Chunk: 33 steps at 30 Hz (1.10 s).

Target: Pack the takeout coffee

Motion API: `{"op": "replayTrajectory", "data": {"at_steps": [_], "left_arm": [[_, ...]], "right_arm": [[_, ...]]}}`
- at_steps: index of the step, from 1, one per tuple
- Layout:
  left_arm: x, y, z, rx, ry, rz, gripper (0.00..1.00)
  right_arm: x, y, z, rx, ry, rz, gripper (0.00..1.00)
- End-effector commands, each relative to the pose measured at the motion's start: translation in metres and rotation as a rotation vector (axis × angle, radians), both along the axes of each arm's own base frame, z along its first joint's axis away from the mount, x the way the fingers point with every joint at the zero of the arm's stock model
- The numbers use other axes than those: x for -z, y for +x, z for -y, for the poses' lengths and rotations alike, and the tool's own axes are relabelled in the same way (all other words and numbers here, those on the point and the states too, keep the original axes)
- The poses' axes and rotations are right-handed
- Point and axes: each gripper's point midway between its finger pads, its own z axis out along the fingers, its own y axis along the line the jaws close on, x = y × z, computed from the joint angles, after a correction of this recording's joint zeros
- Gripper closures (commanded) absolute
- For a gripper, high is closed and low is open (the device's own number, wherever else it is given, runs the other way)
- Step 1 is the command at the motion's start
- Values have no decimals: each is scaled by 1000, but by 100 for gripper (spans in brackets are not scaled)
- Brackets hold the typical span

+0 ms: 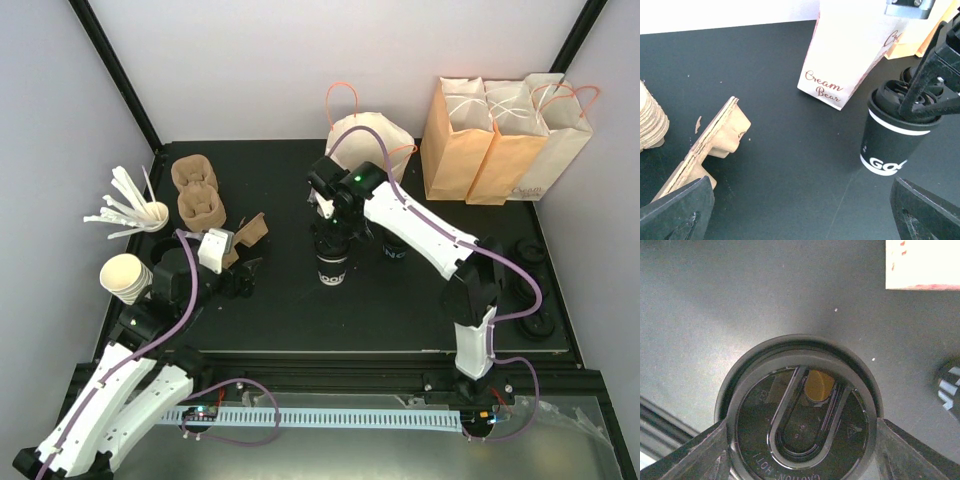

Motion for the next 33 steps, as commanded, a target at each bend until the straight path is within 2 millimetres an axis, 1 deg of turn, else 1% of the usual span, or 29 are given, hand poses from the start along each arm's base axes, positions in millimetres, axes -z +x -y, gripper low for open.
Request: {"op": "replayTrajectory", "data": {"at_steps": [1,5,7,9,10,12,14,15,17,19,22,23,27,29,31,32,33], "left_arm": [[1,1,2,3,-1,-1,1],[3,1,5,15,-4,-9,1],[5,2,6,18,-4,-17,1],[7,3,6,20,-1,-25,1],[9,3,7,20,2,-31,1],[13,5,8,23,7,-43,1],[16,7,10,24,11,-60,1],[17,9,10,17,12,-71,1],[18,13,10,-3,11,-100,1],[17,19,13,-22,-9,-129,1],[11,30,27,-12,-73,-173,1],[8,35,33,-12,-98,-183,1],[-23,57,57,20,-218,-167,1],[-38,68,70,40,-293,-160,1],[-54,81,81,49,-361,-151,1],[-56,88,87,48,-387,-161,1],[-65,96,92,48,-413,-160,1]], "right_arm": [[8,-22,4,-44,-6,-126,35],[22,-27,12,-30,-45,-151,39],[24,-27,14,-23,-50,-144,39],[21,-28,15,-20,-36,-135,39],[17,-28,14,-22,-24,-124,41],[2,-28,8,-37,30,-84,42],[-23,-31,-3,-74,113,-27,42],[-42,-34,-5,-92,162,13,42],[-72,-35,-7,-109,235,91,42],[-102,-34,-4,-113,291,181,43],[-149,-31,5,-114,361,321,44],[-166,-31,8,-114,387,368,44],[-231,-33,19,-125,502,564,45],[-262,-34,30,-104,548,669,46],[-288,-34,47,-52,573,774,47],[-298,-32,57,-15,579,824,48],[-309,-31,68,28,587,882,48]]}}
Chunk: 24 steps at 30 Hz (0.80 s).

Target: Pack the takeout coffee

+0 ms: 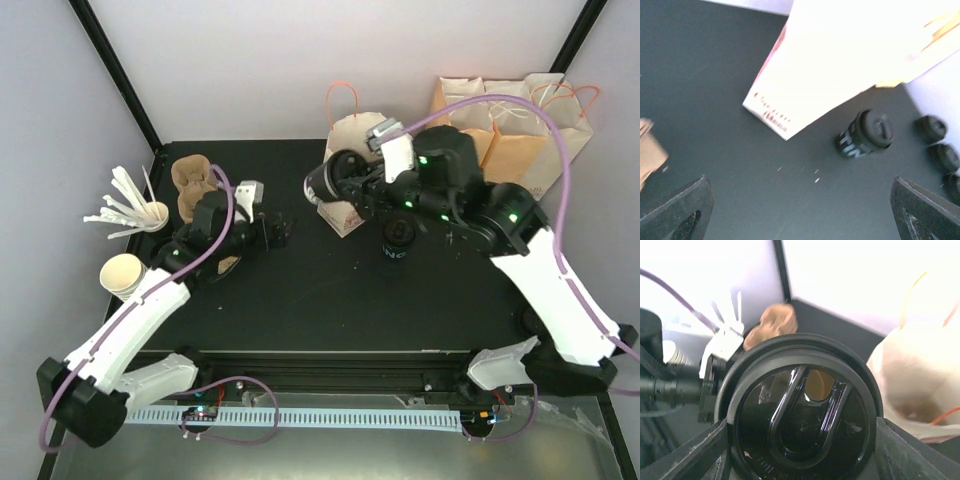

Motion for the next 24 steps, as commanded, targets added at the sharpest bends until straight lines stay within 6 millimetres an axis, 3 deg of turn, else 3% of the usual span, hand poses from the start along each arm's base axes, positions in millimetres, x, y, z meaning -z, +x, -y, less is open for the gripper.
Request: {"op": "replayTrajectory", "data": {"at_steps": [1,6,12,16,20,24], "left_arm": [[-60,32,32,7,-219,54,1],[-72,73,44,-107,-271,-35,1],[-83,115,68,-220,-338,-116,1],[-85,133,90,-255,-320,-144,1],[-74,148,102,-316,-254,-191,2],[-62,159,114,-337,-218,-205,11]], "right_arm": [[-64,11,42,196,126,247,48],[-84,-4,96,358,234,381,51],[-72,-17,148,530,287,471,50],[-60,-23,160,555,286,478,50],[-52,-24,161,547,257,470,50],[-49,-26,162,540,249,473,50]]}}
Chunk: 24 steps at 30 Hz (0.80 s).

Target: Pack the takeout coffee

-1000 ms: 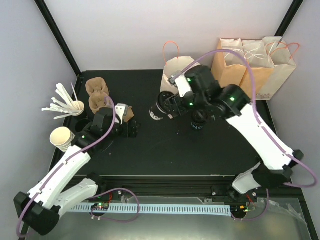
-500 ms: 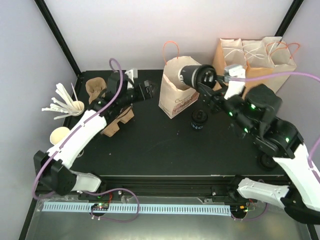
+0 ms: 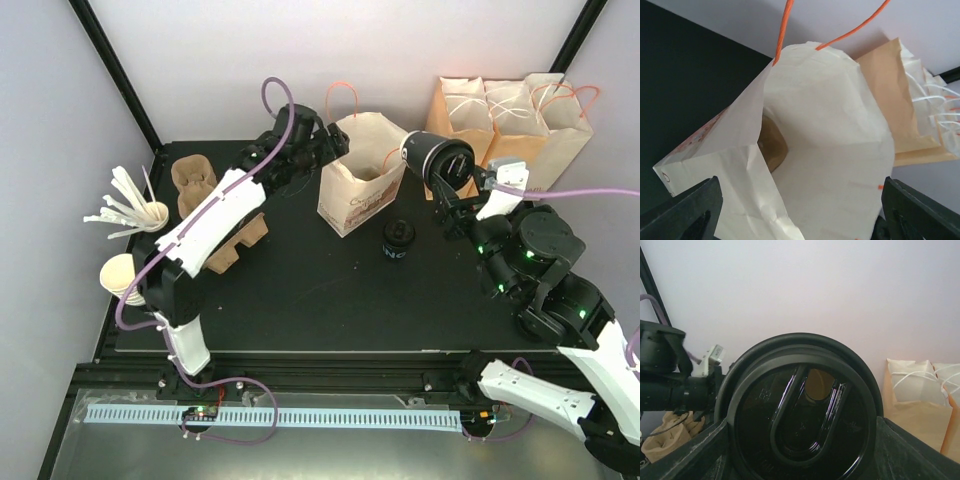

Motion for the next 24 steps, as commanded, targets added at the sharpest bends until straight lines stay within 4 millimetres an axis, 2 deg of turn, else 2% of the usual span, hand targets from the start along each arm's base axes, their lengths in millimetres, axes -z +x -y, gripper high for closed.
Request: {"op": "replayTrajectory", "data": {"at_steps": [1,3,6,11,13,18,20,24], "left_arm": [[15,7,1,-76,64,-58,14],[22,9,4,-96,98,-66,18],[32,12,2,-148,176,-70,19],[48,27,-9,-204,323,-41,25],[49,30,-15,-222,367,-26,31],[41,34,-20,-185,483,45,56],[35,32,-23,-169,519,61,68],[26,23,-35,-165,577,66,86]], "right_arm": [[-8,-3,9,24,21,39,50],[-5,-5,6,6,32,36,50],[5,-5,1,-17,46,17,50],[16,-6,-4,-49,51,-9,50],[18,-7,-5,-55,46,-13,50],[22,-8,-5,-59,29,-17,50],[23,-7,-6,-61,27,-18,50],[26,-5,-9,-63,12,-38,50]]}}
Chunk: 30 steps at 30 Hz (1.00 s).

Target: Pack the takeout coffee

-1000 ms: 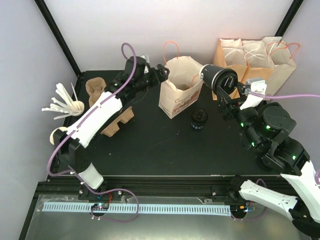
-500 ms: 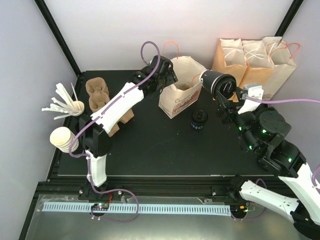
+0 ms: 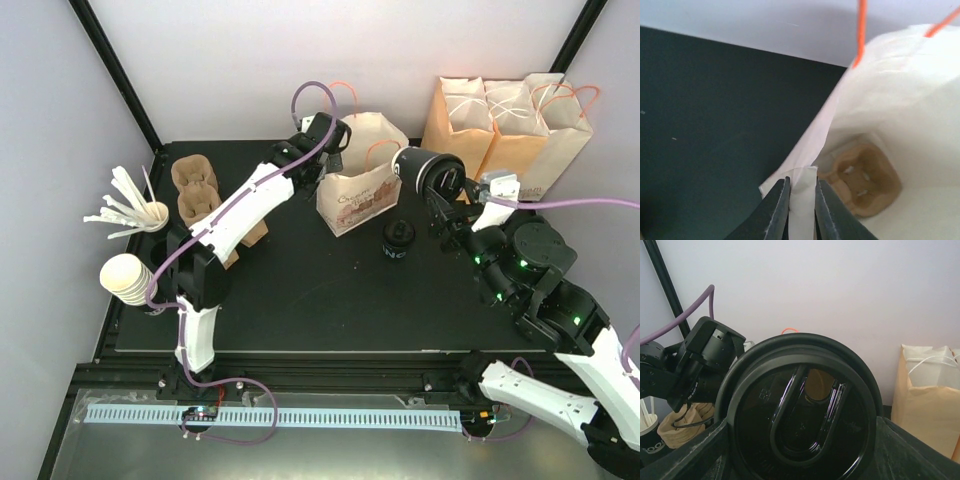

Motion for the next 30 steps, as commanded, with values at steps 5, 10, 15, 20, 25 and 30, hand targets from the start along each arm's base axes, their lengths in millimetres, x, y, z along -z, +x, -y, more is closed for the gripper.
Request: {"op": "replayTrajectory", "data": {"at_steps": [5,10,15,20,25,30], "left_arm": [[-51,-29,-48,-15,199,45,98],[-46,-62,-79,-27,286,-31,98],[-31,-100,-107,-18,327,-105,98],[-14,-141,-117,64,244,-126,98],[-16,-189,-129,157,109,-54,95],[-24,-226,-122,319,-58,95,93]], "right_arm": [[2,-1,-11,-49,-14,-33,50],[0,-9,-20,-125,5,-36,50],[-9,-21,-26,-203,31,-29,50],[-14,-31,-43,-314,23,-19,51],[-1,-42,-94,-567,-82,-104,51],[-8,-47,-112,-661,-78,-116,51]]}}
